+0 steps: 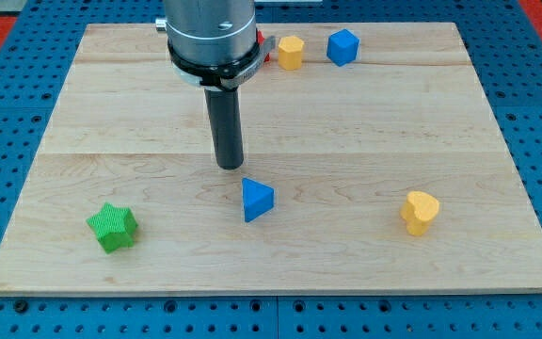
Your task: Push the blue triangle towards the green circle
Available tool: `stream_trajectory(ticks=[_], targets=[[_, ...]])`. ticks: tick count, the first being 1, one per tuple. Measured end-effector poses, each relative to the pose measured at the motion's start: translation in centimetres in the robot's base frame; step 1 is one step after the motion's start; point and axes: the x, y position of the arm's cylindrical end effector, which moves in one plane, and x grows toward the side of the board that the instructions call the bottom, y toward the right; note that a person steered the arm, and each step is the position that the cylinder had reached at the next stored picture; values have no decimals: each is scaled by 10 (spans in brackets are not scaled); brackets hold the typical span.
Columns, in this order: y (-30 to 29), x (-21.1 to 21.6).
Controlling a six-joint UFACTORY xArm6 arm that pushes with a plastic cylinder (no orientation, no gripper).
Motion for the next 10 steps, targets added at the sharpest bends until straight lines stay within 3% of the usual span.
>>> stream_trajectory(ticks=[1, 2, 3, 5, 7, 10], targets=[[42, 6], [97, 38], [112, 79], [50, 92], [4, 58], [25, -23]])
